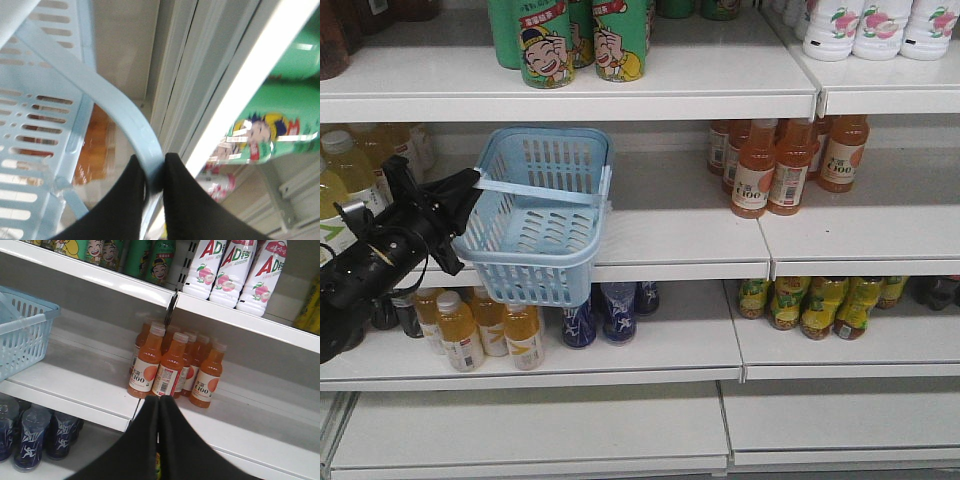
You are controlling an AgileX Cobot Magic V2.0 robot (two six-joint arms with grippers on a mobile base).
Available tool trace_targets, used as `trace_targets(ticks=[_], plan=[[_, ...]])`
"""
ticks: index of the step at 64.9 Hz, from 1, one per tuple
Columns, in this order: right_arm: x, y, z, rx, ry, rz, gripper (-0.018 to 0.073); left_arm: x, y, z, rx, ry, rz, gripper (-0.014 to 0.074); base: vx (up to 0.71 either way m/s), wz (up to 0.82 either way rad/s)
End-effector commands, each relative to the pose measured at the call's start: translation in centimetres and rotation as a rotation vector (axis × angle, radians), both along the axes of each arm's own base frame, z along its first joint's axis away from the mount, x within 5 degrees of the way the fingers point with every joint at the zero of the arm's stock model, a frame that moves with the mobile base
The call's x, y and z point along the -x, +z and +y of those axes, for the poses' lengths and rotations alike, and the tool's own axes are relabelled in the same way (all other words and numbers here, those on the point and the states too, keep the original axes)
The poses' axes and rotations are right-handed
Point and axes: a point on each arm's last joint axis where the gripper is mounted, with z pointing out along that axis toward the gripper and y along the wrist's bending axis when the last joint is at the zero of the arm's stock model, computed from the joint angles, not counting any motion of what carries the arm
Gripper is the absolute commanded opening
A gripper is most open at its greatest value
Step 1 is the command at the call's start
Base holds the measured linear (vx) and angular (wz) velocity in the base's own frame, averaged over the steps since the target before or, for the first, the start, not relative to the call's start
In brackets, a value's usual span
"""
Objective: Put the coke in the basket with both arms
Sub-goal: 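Lift the basket by its handle with the left gripper off the shelf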
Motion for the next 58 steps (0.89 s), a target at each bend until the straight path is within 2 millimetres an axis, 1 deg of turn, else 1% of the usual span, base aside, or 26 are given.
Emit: trace_targets(ticks=[1, 9, 31, 42, 47, 58], plan=[[0.1, 0.3, -0.1, 0.007, -0.010, -0.070, -0.0009, 1.9, 3.7, -1.1, 0.058, -0.132, -0.197, -0.0008, 0.00, 0.00], [0.1, 0.3, -0.1, 0.007, -0.010, -0.070, -0.0009, 3.6, 4.6, -1.9, 0.000, -0.241, -0.210, -0.0008, 0.00, 0.00], [0.1, 0.3, -0.1, 0.007, -0.010, -0.070, -0.0009, 8.2, 8.6, -3.8, -0.126, -0.541, -0.268, -0.0008, 0.00, 0.00], [0.1, 0.3, -0.1, 0.007, -0.010, -0.071, -0.0009, 10.7, 10.8, -4.5, -0.253, -0.662, -0.351, -0.0008, 0.00, 0.00], [0.1, 0.3, -0.1, 0.007, -0.010, -0.071, -0.0009, 12.1, 12.2, -4.9, -0.303, -0.703, -0.407, -0.0008, 0.00, 0.00], [0.1, 0.3, -0.1, 0.007, -0.010, -0.071, -0.0009, 14.9, 15.0, -6.5, -0.326, -0.758, -0.528, -0.0008, 0.00, 0.00]])
